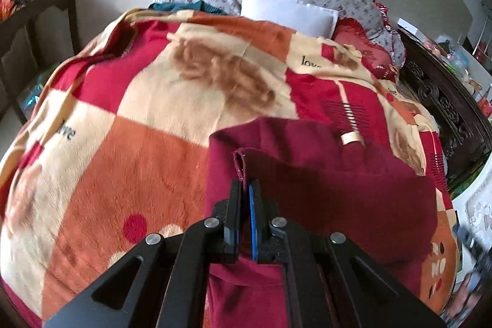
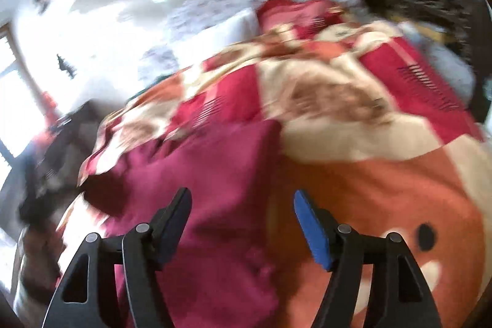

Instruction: Fold small clothes

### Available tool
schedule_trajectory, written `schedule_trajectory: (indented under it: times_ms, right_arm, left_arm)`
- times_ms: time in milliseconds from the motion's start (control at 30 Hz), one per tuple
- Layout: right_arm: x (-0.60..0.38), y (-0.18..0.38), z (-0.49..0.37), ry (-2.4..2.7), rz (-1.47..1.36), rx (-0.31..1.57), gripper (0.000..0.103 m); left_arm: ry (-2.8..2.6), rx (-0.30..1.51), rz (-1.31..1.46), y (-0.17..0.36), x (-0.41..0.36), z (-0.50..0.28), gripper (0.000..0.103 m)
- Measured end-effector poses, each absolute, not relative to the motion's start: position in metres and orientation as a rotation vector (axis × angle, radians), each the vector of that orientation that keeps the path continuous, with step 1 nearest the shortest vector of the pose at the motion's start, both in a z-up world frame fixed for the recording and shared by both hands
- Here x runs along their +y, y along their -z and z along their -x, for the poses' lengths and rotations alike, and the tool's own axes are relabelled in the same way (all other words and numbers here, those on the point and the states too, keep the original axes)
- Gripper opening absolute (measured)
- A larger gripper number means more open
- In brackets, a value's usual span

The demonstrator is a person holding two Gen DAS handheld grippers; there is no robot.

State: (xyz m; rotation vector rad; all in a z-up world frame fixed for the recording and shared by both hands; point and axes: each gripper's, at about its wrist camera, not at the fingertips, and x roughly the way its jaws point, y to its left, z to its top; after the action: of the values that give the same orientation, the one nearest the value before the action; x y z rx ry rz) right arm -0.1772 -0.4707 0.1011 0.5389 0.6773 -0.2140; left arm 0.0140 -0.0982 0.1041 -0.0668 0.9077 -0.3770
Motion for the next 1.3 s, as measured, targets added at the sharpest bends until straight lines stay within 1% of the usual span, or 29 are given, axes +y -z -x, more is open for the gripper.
schedule_trajectory:
  times_ms: [167,200,233,300,333,400,500,533,600,700,767,800,833,867,933,1067,1167,1200,1233,1267,1300]
  right_arm:
    - [-0.485,-0.069,0.123,0.216,-0.618,0.793,0.073]
    - [-0.485,-0.067,0.118,0.216,-0.613,0.796,0.059]
    - [-0.484,-0.068,0.115,0.207,-0.602,0.793,0.026]
    - [-0.483,-0.075,0.117,0.214,-0.568,0.774,0.023]
    - [-0.481,-0.080,0.118,0.226,-0.535,0.763,0.018]
    - [-0.482,-0.088,0.119,0.280,-0.469,0.752,0.015]
    - [-0.494,-0.084,0.118,0.394,-0.400,0.767,0.002]
    - [-0.499,-0.079,0.115,0.403,-0.401,0.782,0.002]
    - [-0.510,-0.066,0.117,0.335,-0.498,0.803,0.002]
    - [-0.508,-0.074,0.142,0.278,-0.560,0.745,0.003]
    - [-0.496,-0.083,0.159,0.207,-0.560,0.723,0.020]
    - [-0.486,-0.087,0.168,0.170,-0.549,0.726,0.049]
    - [-0.477,-0.089,0.175,0.149,-0.535,0.730,0.074]
    - [-0.465,-0.091,0.185,0.124,-0.501,0.734,0.077]
    - [-0.444,-0.094,0.196,0.123,-0.415,0.750,0.077]
    - [-0.427,-0.082,0.204,0.142,-0.344,0.784,0.077]
    - [-0.422,-0.069,0.193,0.165,-0.282,0.813,0.072]
    - [-0.420,-0.067,0.187,0.173,-0.258,0.811,0.060]
    - [-0.418,-0.065,0.182,0.184,-0.237,0.811,0.045]
    - [-0.418,-0.064,0.178,0.195,-0.228,0.811,0.034]
    - [-0.420,-0.065,0.176,0.212,-0.226,0.799,0.021]
  left_arm:
    - [0.392,0.906,0.069,-0.099,-0.099,-0.011,0.005]
    - [0.398,0.904,0.067,-0.100,-0.100,-0.009,0.005]
    - [0.404,0.903,0.065,-0.102,-0.102,-0.009,0.005]
    - [0.424,0.896,0.064,-0.107,-0.103,-0.005,0.005]
    - [0.433,0.891,0.063,-0.109,-0.103,-0.003,0.005]
    - [0.456,0.877,0.056,-0.115,-0.105,0.000,0.005]
    - [0.473,0.875,0.055,-0.111,-0.107,0.002,0.005]
    - [0.459,0.885,0.040,-0.103,-0.110,0.000,0.005]
    - [0.417,0.912,0.023,-0.085,-0.112,-0.007,0.005]
    - [0.380,0.962,0.039,-0.062,-0.107,-0.019,0.005]
    - [0.385,0.974,0.069,-0.056,-0.101,-0.023,0.005]
    - [0.390,0.977,0.080,-0.056,-0.099,-0.024,0.005]
    - [0.394,0.977,0.084,-0.056,-0.098,-0.024,0.005]
    - [0.395,0.974,0.081,-0.057,-0.098,-0.023,0.005]
    - [0.391,0.971,0.072,-0.058,-0.099,-0.021,0.005]
    - [0.387,0.967,0.070,-0.060,-0.101,-0.018,0.005]
    - [0.380,0.970,0.069,-0.060,-0.102,-0.019,0.005]
    - [0.377,0.971,0.070,-0.060,-0.102,-0.019,0.005]
    - [0.376,0.971,0.070,-0.060,-0.102,-0.019,0.005]
    - [0.376,0.971,0.069,-0.060,-0.102,-0.018,0.005]
    - [0.376,0.971,0.069,-0.060,-0.102,-0.019,0.005]
